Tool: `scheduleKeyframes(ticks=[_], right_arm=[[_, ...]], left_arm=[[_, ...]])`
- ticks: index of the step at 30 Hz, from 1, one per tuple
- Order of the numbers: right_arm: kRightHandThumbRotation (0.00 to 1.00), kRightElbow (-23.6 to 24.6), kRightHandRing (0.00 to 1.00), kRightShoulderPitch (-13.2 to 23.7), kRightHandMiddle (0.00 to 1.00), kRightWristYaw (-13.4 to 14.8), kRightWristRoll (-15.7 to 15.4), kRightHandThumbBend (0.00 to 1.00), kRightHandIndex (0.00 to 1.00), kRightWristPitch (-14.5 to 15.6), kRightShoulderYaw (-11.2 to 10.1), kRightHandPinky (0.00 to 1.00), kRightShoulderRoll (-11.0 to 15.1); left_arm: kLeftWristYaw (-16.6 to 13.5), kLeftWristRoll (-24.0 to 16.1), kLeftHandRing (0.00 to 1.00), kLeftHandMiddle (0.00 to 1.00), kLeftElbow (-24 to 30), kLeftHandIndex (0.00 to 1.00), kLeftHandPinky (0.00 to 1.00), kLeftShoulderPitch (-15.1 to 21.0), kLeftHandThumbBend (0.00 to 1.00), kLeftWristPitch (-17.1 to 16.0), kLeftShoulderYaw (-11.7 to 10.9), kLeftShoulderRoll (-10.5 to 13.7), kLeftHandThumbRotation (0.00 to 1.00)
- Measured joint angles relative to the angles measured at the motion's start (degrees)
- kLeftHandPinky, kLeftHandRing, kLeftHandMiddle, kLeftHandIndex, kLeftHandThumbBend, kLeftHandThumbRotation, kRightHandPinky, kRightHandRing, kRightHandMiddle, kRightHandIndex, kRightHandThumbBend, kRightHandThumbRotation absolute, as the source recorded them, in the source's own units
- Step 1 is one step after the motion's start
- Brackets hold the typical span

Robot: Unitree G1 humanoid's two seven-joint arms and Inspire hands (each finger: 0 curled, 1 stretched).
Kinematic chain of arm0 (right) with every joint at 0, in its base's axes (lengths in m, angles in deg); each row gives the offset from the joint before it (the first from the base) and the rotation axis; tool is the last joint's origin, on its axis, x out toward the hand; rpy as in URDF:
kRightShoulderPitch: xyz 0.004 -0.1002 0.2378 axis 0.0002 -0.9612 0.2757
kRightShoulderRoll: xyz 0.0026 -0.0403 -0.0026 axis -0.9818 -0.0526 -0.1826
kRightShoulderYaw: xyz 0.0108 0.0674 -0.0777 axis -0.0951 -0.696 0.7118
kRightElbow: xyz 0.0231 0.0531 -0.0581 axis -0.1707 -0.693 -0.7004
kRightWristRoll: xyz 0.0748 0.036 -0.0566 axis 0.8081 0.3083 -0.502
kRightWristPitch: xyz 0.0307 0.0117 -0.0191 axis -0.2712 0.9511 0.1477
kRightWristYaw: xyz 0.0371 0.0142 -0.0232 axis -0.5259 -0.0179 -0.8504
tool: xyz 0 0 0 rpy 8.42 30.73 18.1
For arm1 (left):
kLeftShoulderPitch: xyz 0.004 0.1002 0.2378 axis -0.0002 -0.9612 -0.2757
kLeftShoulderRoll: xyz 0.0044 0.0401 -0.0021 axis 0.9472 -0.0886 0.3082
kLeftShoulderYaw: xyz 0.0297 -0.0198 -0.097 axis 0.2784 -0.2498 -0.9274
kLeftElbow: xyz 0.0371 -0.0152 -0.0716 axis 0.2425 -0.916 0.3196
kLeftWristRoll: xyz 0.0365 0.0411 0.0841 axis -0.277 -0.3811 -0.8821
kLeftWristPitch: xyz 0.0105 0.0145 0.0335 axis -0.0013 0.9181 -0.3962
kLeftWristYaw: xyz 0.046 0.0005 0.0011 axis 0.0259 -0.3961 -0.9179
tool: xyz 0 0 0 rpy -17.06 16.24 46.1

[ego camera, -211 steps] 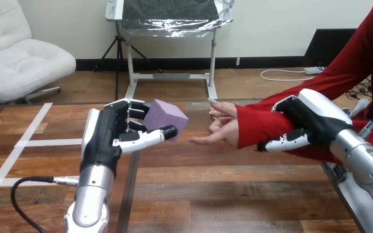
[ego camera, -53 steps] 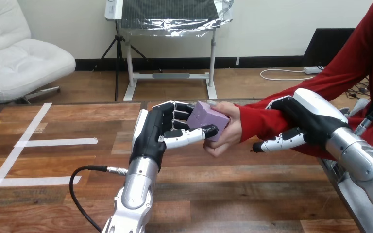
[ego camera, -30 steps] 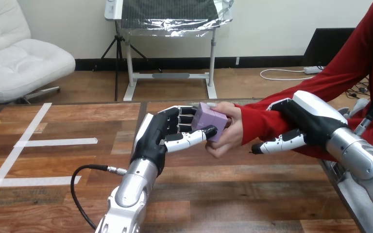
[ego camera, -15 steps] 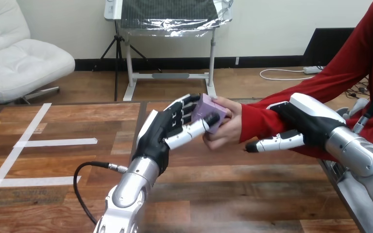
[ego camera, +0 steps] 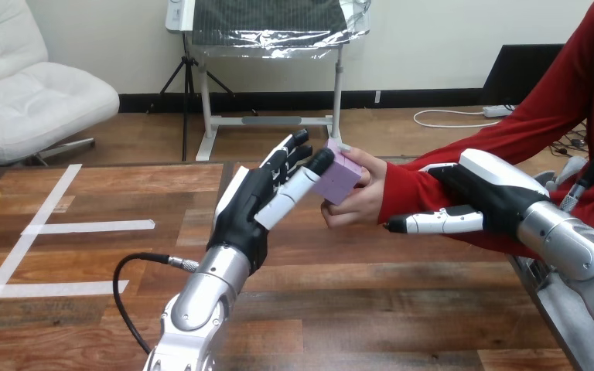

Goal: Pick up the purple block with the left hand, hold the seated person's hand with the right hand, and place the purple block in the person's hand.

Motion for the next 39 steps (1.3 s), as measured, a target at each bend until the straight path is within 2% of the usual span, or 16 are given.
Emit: scheduleKeyframes(ticks=[5, 12, 20, 32, 39], right_arm=[[0.78, 0.6, 0.76, -0.1, 0.78, -0.2, -0.3, 1.0, 0.79, 0.3, 0.0, 0.59, 0.0], [0.79, 1.7, 0.79, -0.4, 0.79, -0.7, -0.7, 1.0, 0.79, 0.4, 0.0, 0.63, 0.0], [0.85, 2.7, 0.79, -1.1, 0.79, -1.5, -0.7, 1.0, 0.8, 0.4, 0.0, 0.64, 0.1], [0.94, 4.3, 0.78, -2.7, 0.79, -2.6, -0.6, 1.0, 0.81, 0.4, 0.0, 0.64, 0.2], [0.98, 6.3, 0.78, -4.2, 0.79, -3.1, 0.1, 1.0, 0.83, 0.4, -0.2, 0.63, 0.3]], left_arm=[[0.0, -0.1, 0.97, 0.97, 0.8, 0.97, 1.0, -0.4, 0.98, 0.0, 0.0, 0.3, 0.97], [0.0, -0.1, 0.99, 0.98, 2.0, 0.97, 1.0, -1.4, 0.99, 0.0, 0.0, 0.7, 0.99], [0.1, 0.2, 1.0, 0.99, 3.4, 0.97, 1.0, -3.0, 0.88, -0.2, -0.2, 0.8, 1.0], [0.2, 2.1, 1.0, 0.97, 6.3, 0.95, 1.0, -5.8, 0.81, -0.2, -0.7, 0.6, 1.0], [0.0, 2.9, 0.99, 0.96, 8.9, 0.93, 1.0, -7.3, 0.77, 0.7, -1.8, 0.5, 1.0]])
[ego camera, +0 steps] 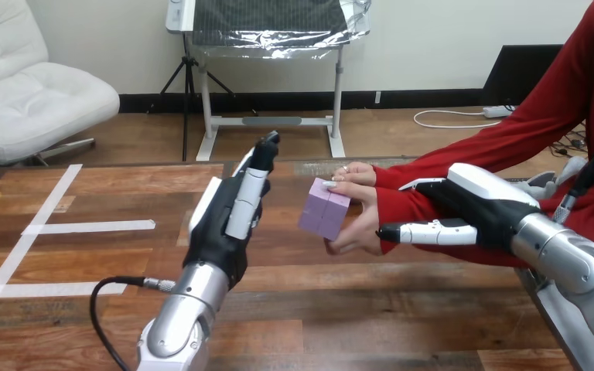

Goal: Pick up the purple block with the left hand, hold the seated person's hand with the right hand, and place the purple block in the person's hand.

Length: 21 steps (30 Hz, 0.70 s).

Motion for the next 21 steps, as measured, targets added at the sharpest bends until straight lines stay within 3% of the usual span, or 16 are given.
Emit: scheduleKeyframes(ticks=[15, 21], right_arm=[[1.0, 5.7, 0.86, -3.8, 0.88, 0.9, 1.1, 1.0, 0.86, 0.3, -2.0, 0.71, 0.1], [1.0, 8.7, 0.89, -5.4, 0.91, 2.2, 0.9, 1.0, 0.88, 1.3, -2.5, 0.82, 0.1]], left_arm=[[0.5, 1.6, 0.92, 0.91, 5.7, 0.85, 1.0, -3.9, 0.66, 2.0, -0.8, 0.5, 1.0], [1.4, 2.7, 0.9, 0.89, 7.4, 0.81, 1.0, -5.6, 0.62, 3.1, -0.9, 1.1, 1.0]])
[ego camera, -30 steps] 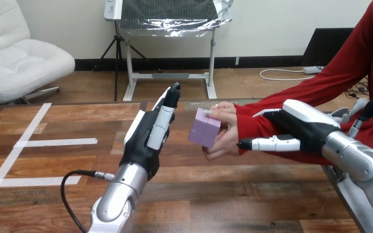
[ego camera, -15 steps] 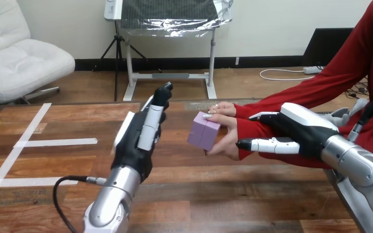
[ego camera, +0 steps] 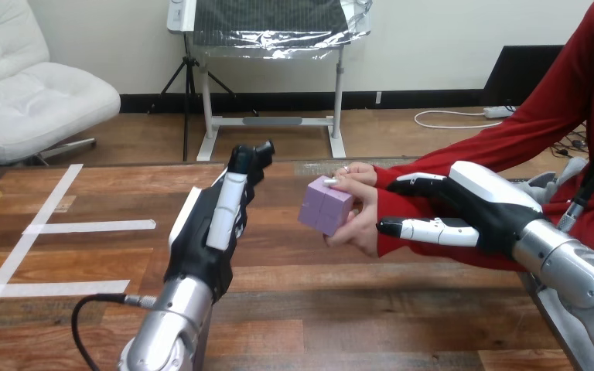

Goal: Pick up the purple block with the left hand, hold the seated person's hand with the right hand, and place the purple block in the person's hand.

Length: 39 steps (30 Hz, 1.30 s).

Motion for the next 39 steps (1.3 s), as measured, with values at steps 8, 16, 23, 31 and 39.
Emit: scheduleKeyframes(ticks=[8, 16, 23, 31, 39], right_arm=[[1.0, 3.8, 0.89, -1.6, 0.91, 1.3, 0.0, 1.0, 0.9, 2.0, -1.6, 0.89, -0.2], [1.0, 8.9, 0.88, -3.4, 0.9, 2.7, 0.8, 1.0, 0.92, 4.4, -4.0, 0.79, -0.5], [1.0, 12.8, 0.87, -4.9, 0.9, 4.8, 2.3, 1.0, 0.93, 6.0, -6.0, 0.73, -1.1], [1.0, 16.4, 0.88, -6.7, 0.92, 6.8, 5.4, 1.0, 0.95, 6.0, -8.4, 0.72, -2.8], [1.0, 19.6, 0.89, -9.5, 0.92, 8.4, 8.8, 1.0, 0.96, 5.0, -10.0, 0.74, -5.3]], left_arm=[[0.8, 1.1, 0.89, 0.87, 1.7, 0.78, 1.0, -1.7, 0.59, 0.9, -0.5, 0.5, 1.0], [1.7, 1.6, 0.87, 0.85, 3.0, 0.75, 0.99, -3.5, 0.53, 0.5, -1.2, 0.8, 1.0], [2.7, 2.0, 0.86, 0.84, 4.1, 0.73, 0.98, -5.2, 0.52, -0.4, -1.5, 1.0, 1.0], [3.2, 2.5, 0.82, 0.81, 5.6, 0.7, 0.91, -6.9, 0.51, -2.2, -1.7, 1.4, 1.0], [3.4, 2.5, 0.79, 0.78, 8.1, 0.67, 0.83, -8.5, 0.47, -4.2, -1.7, 2.4, 1.0]])
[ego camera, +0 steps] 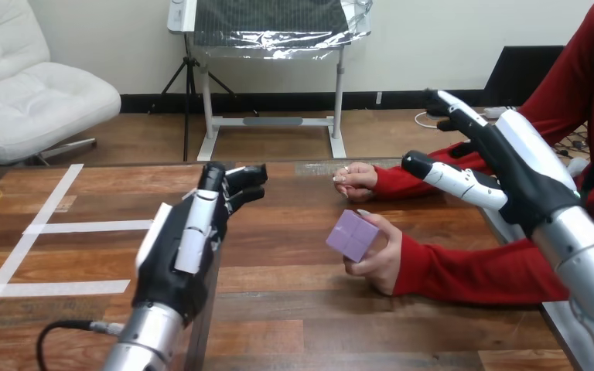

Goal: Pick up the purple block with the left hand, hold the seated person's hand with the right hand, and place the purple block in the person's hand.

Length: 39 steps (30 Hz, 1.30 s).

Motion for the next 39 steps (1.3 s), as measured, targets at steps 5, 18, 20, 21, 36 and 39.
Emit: scheduleKeyframes(ticks=[5, 18, 20, 21, 36, 39], right_arm=[[1.0, 1.3, 0.89, -2.2, 0.91, 1.9, 2.8, 0.95, 0.94, -2.8, -0.9, 0.77, -2.7], [1.0, 3.1, 0.88, -9.1, 0.88, 2.9, 13.9, 0.92, 0.9, -12.8, -1.4, 0.84, -11.5], [1.0, 3.2, 0.87, -10.2, 0.88, 2.2, 16.6, 0.92, 0.88, -14.2, -1.2, 0.83, -13.3], [1.0, 3.3, 0.86, -10.8, 0.87, 2.0, 17.7, 0.91, 0.87, -14.7, -1.2, 0.82, -14.1], [1.0, 6.2, 0.86, -20.4, 0.86, -3.1, 31.4, 0.87, 0.87, -15.9, 2.1, 0.86, -25.1], [1.0, 6.3, 0.86, -22.2, 0.86, -4.4, 32.5, 0.86, 0.87, -16.0, 2.5, 0.87, -26.3]], left_arm=[[-0.1, 0.2, 0.78, 0.77, 2.1, 0.66, 0.8, -1.0, 0.44, -0.8, -0.3, 0.6, 1.0], [-2.0, 0.4, 0.67, 0.68, 6.4, 0.62, 0.6, -3.4, 0.46, -6.4, -1.3, 0.0, 1.0], [-2.7, 0.3, 0.65, 0.67, 6.9, 0.62, 0.58, -3.6, 0.49, -7.4, -1.4, -0.2, 1.0], [-3.1, 0.2, 0.64, 0.66, 7.1, 0.62, 0.56, -3.7, 0.51, -7.8, -1.5, -0.3, 1.0], [-4.5, 0.7, 0.68, 0.72, 11.9, 0.77, 0.59, -3.8, 0.48, -9.2, -2.0, 0.1, 1.0], [-4.4, 1.0, 0.69, 0.73, 12.8, 0.78, 0.6, -3.7, 0.43, -9.0, -2.0, 0.2, 1.0]])
